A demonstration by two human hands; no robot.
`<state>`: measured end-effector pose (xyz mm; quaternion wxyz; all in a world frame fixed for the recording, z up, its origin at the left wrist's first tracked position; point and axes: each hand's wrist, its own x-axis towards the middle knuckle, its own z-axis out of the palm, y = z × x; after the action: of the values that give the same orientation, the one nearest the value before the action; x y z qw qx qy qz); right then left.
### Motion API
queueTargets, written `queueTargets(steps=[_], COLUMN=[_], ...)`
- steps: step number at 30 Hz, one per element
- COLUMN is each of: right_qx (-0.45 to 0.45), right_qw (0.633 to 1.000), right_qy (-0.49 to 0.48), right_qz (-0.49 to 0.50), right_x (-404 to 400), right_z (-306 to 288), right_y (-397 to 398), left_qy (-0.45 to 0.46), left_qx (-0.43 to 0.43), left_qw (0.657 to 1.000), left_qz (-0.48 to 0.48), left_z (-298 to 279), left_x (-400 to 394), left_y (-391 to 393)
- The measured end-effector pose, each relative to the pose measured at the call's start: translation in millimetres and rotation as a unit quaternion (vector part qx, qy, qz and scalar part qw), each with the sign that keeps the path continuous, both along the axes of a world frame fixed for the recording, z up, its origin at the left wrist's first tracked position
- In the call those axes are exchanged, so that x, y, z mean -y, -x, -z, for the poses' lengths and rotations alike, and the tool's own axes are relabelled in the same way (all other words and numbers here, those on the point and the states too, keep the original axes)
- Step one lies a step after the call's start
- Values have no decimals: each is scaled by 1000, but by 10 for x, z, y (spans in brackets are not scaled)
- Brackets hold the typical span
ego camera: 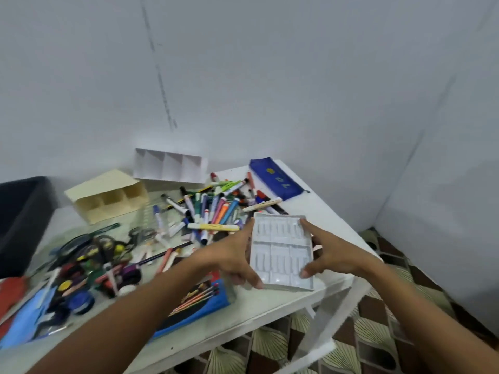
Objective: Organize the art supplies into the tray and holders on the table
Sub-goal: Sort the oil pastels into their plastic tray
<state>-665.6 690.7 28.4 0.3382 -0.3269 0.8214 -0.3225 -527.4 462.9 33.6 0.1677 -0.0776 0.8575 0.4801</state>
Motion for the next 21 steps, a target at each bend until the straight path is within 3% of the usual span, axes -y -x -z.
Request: queueTargets(steps=[5,11,16,18,21], right_qx=[15,1,-104,-168,-262], right_qw=[996,993,979,971,953], right_qy=[-32,-64,-163,-155,-151], right_qz=[82,96,68,72,29], right_x=[-657,-743,-687,-677,-617], right_z=[89,220,283,304,429], right_y=[283,545,660,630,488], left_qy=[46,147,187,269,385], left_qx=[30,58,50,-34,-218], left_qw=[996,979,973,954,881], left_qz=[75,127,125,126,169], left_z=[94,239,262,275,391], left_x=[-543,-776,-686,-681,-714], left_y=[749,1156,1210,1176,1088])
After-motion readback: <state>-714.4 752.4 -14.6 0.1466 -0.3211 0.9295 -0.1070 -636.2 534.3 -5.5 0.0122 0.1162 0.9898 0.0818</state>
